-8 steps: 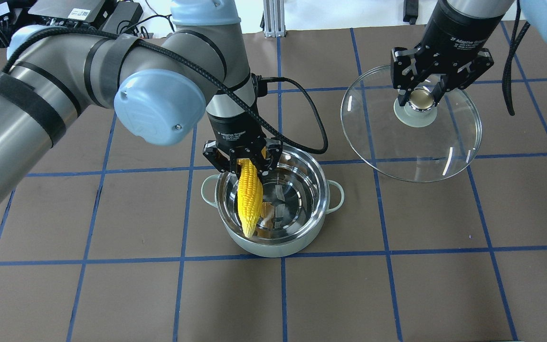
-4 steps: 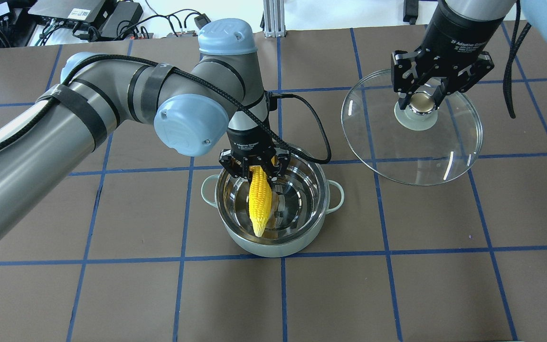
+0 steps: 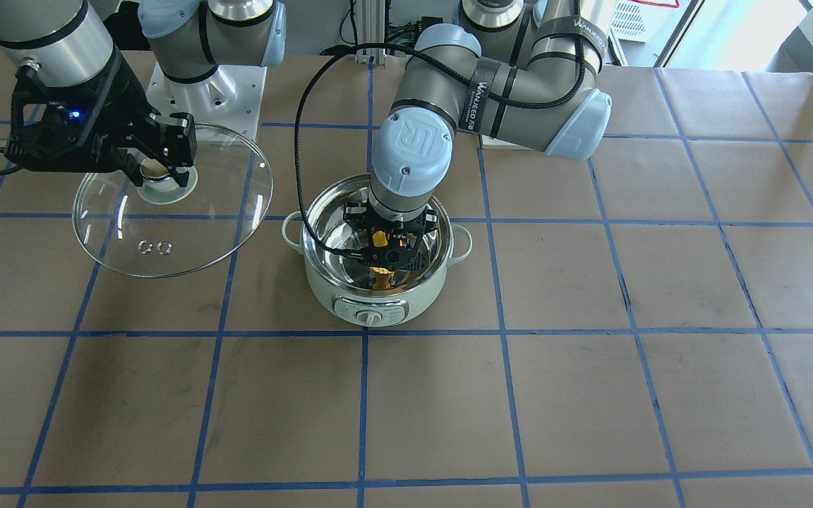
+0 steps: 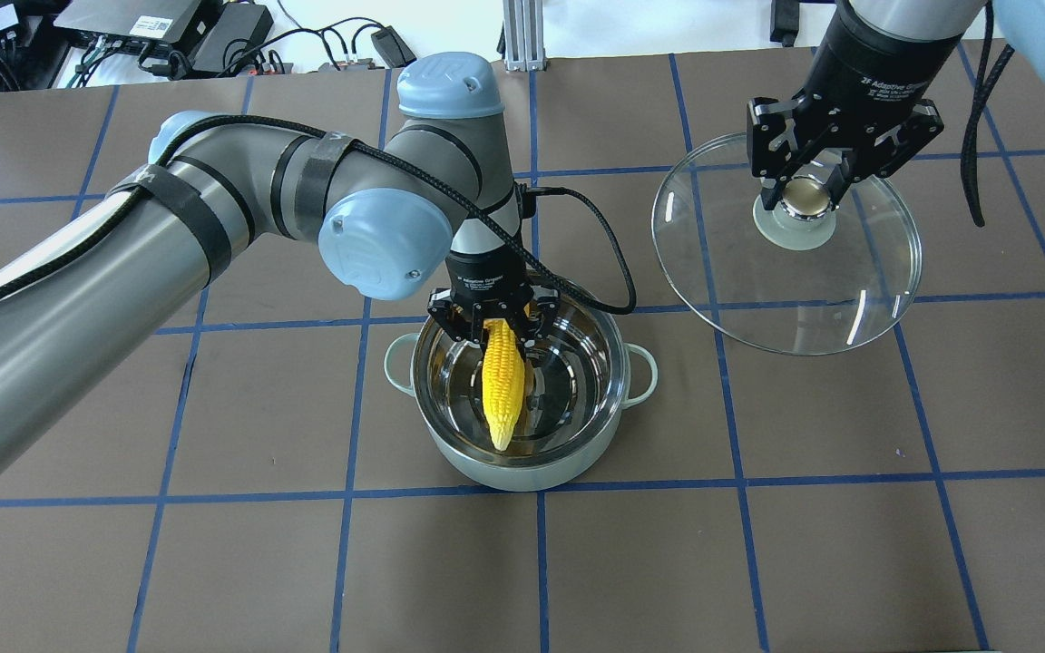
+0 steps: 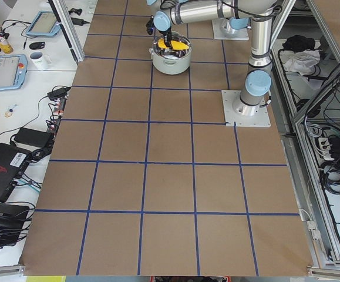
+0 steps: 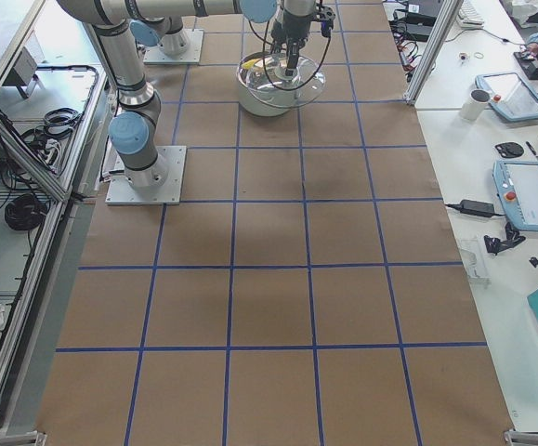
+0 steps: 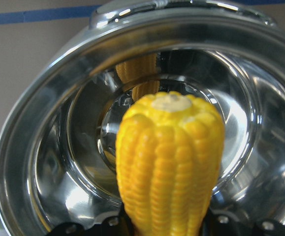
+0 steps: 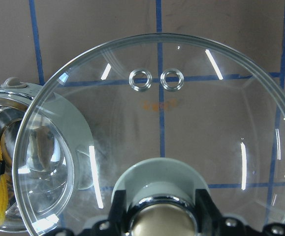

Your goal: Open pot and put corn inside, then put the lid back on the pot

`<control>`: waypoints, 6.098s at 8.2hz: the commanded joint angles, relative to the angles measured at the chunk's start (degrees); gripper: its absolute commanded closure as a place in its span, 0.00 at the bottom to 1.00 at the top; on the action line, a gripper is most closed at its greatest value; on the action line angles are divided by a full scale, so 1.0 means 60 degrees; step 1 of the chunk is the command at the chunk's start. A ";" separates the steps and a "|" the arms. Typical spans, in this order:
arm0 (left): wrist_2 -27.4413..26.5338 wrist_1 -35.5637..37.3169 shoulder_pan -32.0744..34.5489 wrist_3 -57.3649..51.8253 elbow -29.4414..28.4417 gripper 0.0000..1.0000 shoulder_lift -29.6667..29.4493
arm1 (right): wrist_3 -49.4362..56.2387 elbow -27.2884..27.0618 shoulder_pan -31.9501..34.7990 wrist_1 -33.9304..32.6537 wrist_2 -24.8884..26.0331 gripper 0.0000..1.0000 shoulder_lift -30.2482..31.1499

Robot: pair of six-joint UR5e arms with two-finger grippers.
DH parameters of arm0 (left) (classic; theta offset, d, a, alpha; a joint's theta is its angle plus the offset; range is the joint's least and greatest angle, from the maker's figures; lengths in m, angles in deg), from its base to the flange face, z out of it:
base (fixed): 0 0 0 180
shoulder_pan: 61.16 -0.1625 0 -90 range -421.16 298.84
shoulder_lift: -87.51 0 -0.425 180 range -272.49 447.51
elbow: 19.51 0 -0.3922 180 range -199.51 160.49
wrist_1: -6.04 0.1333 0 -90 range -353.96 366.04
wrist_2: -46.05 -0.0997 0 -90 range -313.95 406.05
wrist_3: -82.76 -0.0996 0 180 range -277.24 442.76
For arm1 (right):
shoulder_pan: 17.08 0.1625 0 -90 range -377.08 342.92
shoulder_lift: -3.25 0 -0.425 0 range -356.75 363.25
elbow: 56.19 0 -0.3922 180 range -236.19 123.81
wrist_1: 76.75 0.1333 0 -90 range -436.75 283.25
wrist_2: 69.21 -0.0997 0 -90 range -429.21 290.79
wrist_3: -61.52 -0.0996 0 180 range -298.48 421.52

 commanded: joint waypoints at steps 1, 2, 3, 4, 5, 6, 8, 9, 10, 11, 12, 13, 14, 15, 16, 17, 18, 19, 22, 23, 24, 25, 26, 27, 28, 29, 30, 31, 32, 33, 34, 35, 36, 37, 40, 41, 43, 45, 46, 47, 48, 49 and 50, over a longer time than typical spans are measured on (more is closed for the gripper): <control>-0.0075 -0.0005 -0.0066 -0.0123 -0.0056 0.00 0.0191 | 0.0001 0.0000 0.0000 0.0014 0.0000 0.76 0.0014; -0.0133 -0.0006 -0.0110 -0.0123 -0.0114 0.00 0.0336 | -0.0013 -0.0015 0.0000 0.0014 -0.0015 0.76 0.0000; -0.0293 0.0023 -0.0168 -0.0109 -0.0289 0.00 0.0512 | 0.0001 -0.0015 0.0015 0.0014 -0.0015 0.76 0.0000; -0.0555 -0.0107 -0.0517 -0.0167 -0.0711 0.00 0.0601 | -0.0013 -0.0015 0.0029 -0.0001 -0.0102 0.76 0.0014; -0.1124 -0.0312 -0.1086 -0.0530 -0.1194 0.00 0.0616 | -0.0115 -0.0030 0.0116 -0.0015 -0.0161 0.76 0.0015; -0.1593 -0.0343 -0.1570 -0.0954 -0.1518 0.00 0.0616 | -0.0145 -0.0030 0.0219 -0.0015 -0.0161 0.77 0.0015; -0.2385 -0.0503 -0.2726 -0.2562 -0.2031 0.00 0.1023 | -0.0887 -0.0044 0.1035 -0.0175 -0.0161 0.77 -0.0058; -0.2505 -0.0664 -0.3211 -0.2642 -0.2092 0.00 0.1345 | -0.1429 -0.0059 0.1693 -0.0423 -0.0161 0.77 -0.0247; -0.2463 -0.0636 -0.3491 -0.2643 -0.2092 0.00 0.1595 | -0.2348 -0.0059 0.2482 -0.0904 -0.0161 0.77 -0.0626; -0.2419 -0.0636 -0.3697 -0.2643 -0.2078 0.00 0.1656 | -0.3300 -0.0074 0.3157 -0.1503 -0.0161 0.77 -0.1036; -0.2404 -0.0636 -0.3685 -0.2643 -0.2049 0.00 0.1671 | -0.3976 -0.0074 0.3715 -0.2003 -0.0161 0.77 -0.1359; -0.2520 -0.0680 -0.3641 -0.2628 -0.2034 0.00 0.1743 | -0.4317 -0.0132 0.3982 -0.2153 -0.0176 0.78 -0.1638; -0.2506 -0.0680 -0.3611 -0.2628 -0.1961 0.00 0.1875 | -0.4407 -0.0263 0.4216 -0.2169 -0.0176 0.79 -0.1858; -0.2419 -0.0680 -0.3611 -0.2628 -0.1917 0.00 0.1905 | -0.4582 -0.0366 0.4306 -0.2415 -0.0176 0.79 -0.1889; -0.2418 -0.0680 -0.3568 -0.2599 -0.1902 0.00 0.1833 | -0.4627 -0.0512 0.4307 -0.2432 -0.0423 0.79 -0.1890; -0.2418 -0.0680 -0.3567 -0.2599 -0.1902 0.00 0.1847 | -0.4628 -0.0774 0.4307 -0.2635 -0.0730 0.79 -0.1890; -0.2404 -0.0709 -0.3509 -0.2584 -0.1873 0.00 0.1818 | -0.4628 -0.1067 0.4321 -0.2956 -0.0747 0.79 -0.1875; -0.2418 -0.0695 -0.3364 -0.2570 -0.1786 0.00 0.1846 | -0.4657 -0.1215 0.4321 -0.3003 -0.0747 0.79 -0.1875; -0.2404 -0.0695 -0.3260 -0.2584 -0.1741 0.00 0.1832 | -0.4774 -0.1231 0.4321 -0.3004 -0.0747 0.79 -0.1890; -0.2389 -0.0680 -0.3260 -0.2570 -0.1741 0.00 0.1818 | -0.4774 -0.1231 0.4321 -0.3018 -0.0747 0.79 -0.1919; -0.2389 -0.0680 -0.3260 -0.2569 -0.1741 0.00 0.1846 | -0.4789 -0.1231 0.4321 -0.3018 -0.0747 0.79 -0.1919; -0.2404 -0.0695 -0.3260 -0.2569 -0.1726 0.00 0.1847 | -0.4818 -0.1231 0.4321 -0.3018 -0.0747 0.79 -0.1919; -0.2404 -0.0709 -0.3260 -0.2584 -0.1712 0.00 0.1876 | -0.4920 -0.1231 0.4321 -0.3047 -0.0733 0.79 -0.1919; -0.2404 -0.0709 -0.3260 -0.2584 -0.1711 0.00 0.1891 | -0.4950 -0.1231 0.4321 -0.3048 -0.0718 0.79 -0.1919; -0.2433 -0.0709 -0.3260 -0.2599 -0.1711 0.00 0.1920 | -0.5008 -0.1231 0.4321 -0.3048 -0.0689 0.79 -0.1904; -0.2433 -0.0709 -0.3260 -0.2628 -0.1711 0.00 0.1934 | -0.5081 -0.1231 0.4321 -0.3135 -0.0631 0.79 -0.1904; -0.2433 -0.0724 -0.3260 -0.2628 -0.1711 0.00 0.1978 | -0.5299 -0.1231 0.4321 -0.3252 -0.0616 0.79 -0.1904; -0.2419 -0.0709 -0.3260 -0.2628 -0.1711 0.00 0.1964 | -0.5548 -0.1231 0.4336 -0.3383 -0.0601 0.79 -0.1904; -0.2418 -0.0709 -0.3260 -0.2628 -0.1711 0.00 0.1964 | -0.5579 -0.1231 0.4336 -0.3385 -0.0528 0.79 -0.1904; -0.2418 -0.0709 -0.3260 -0.2628 -0.1711 0.00 0.1964 | -0.5594 -0.1231 0.4351 -0.3370 -0.0528 0.79 -0.1904; -0.2418 -0.0709 -0.3260 -0.2628 -0.1726 0.00 0.1964 | -0.5609 -0.1231 0.4351 -0.3370 -0.0513 0.79 -0.1890; -0.2418 -0.0709 -0.3260 -0.2628 -0.1712 0.00 0.1964 | -0.5696 -0.1260 0.4380 -0.3370 -0.0498 0.79 -0.1890; -0.2418 -0.0724 -0.3260 -0.2628 -0.1711 0.00 0.1964 | -0.5813 -0.1275 0.4496 -0.3370 -0.0339 0.79 -0.1904; -0.2418 -0.0724 -0.3260 -0.2628 -0.1697 0.00 0.1964 | -0.5814 -0.1275 0.4512 -0.3384 -0.0323 0.79 -0.1919; -0.2418 -0.0724 -0.3260 -0.2628 -0.1697 0.00 0.1964 | -0.5829 -0.1275 0.4526 -0.3385 -0.0322 0.79 -0.1933; -0.2418 -0.0724 -0.3245 -0.2628 -0.1697 0.00 0.1964 | -0.5829 -0.1275 0.4526 -0.3472 -0.0322 0.79 -0.1963; -0.2433 -0.0739 -0.3260 -0.2628 -0.1653 0.00 0.1978 | -0.5858 -0.1275 0.4526 -0.3662 -0.0322 0.79 -0.2124; -0.2462 -0.0724 -0.3260 -0.2643 -0.1580 0.00 0.2008 | -0.5858 -0.1275 0.4526 -0.3648 -0.0322 0.79 -0.2124; -0.2462 -0.0724 -0.3260 -0.2643 -0.1580 0.00 0.2008 | -0.5858 -0.1304 0.4526 -0.3634 -0.0322 0.79 -0.2139; -0.2462 -0.0724 -0.3260 -0.2643 -0.1580 0.00 0.2022 | -0.5858 -0.1333 0.4526 -0.3634 -0.0308 0.79 -0.2124; -0.2462 -0.0724 -0.3260 -0.2643 -0.1580 0.00 0.2023 | -0.5858 -0.1363 0.4526 -0.3634 -0.0308 0.79 -0.2124; -0.2462 -0.0724 -0.3260 -0.2643 -0.1522 0.00 0.2037 | -0.5858 -0.1363 0.4526 -0.3634 -0.0308 0.79 -0.2124; -0.2462 -0.0724 -0.3245 -0.2643 -0.1449 0.00 0.2066 | -0.5858 -0.1363 0.4526 -0.3634 -0.0322 0.79 -0.2124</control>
